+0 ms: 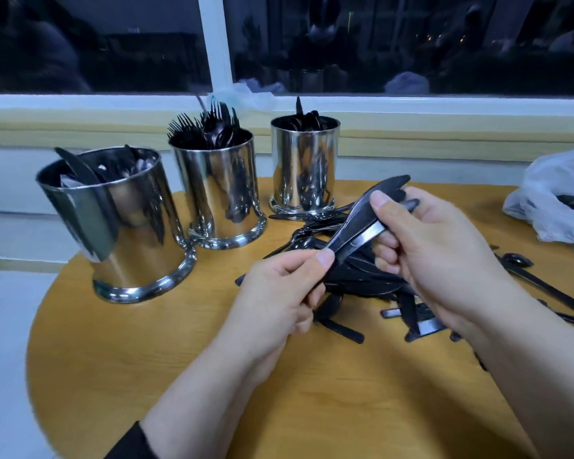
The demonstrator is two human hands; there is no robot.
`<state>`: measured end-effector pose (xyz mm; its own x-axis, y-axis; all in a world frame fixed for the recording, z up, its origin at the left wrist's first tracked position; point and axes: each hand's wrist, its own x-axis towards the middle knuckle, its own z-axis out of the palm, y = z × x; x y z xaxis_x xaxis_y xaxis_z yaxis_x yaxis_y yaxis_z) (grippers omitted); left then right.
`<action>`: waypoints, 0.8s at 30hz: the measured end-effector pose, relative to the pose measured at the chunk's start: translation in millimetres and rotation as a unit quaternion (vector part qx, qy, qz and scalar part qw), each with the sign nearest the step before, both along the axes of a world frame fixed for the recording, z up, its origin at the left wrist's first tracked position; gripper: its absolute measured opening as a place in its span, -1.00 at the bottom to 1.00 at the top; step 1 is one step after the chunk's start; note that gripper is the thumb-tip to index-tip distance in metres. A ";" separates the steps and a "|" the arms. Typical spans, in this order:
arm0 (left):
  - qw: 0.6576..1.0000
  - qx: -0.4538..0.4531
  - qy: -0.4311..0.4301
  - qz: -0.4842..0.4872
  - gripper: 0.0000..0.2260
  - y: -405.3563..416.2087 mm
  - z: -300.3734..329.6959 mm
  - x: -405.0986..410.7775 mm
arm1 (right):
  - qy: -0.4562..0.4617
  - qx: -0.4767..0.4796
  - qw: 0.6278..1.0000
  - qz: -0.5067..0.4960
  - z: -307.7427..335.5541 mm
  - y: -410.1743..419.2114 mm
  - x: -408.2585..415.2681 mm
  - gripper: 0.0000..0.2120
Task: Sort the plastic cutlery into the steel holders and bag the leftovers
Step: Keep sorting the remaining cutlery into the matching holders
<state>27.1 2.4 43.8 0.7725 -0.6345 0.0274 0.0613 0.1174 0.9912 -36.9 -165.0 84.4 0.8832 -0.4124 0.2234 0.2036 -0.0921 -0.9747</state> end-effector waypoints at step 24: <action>0.948 -0.138 0.036 0.284 -0.75 169.9 20.4 97.6 | -0.048 -0.310 0.949 0.009 120.5 178.5 205.3 -0.77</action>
<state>124.8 172.3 64.2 0.9935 -0.0926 0.0658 -0.0227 0.4057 0.9137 168.4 13.6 204.9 0.8519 -0.1608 0.4984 0.2952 -0.6385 -0.7107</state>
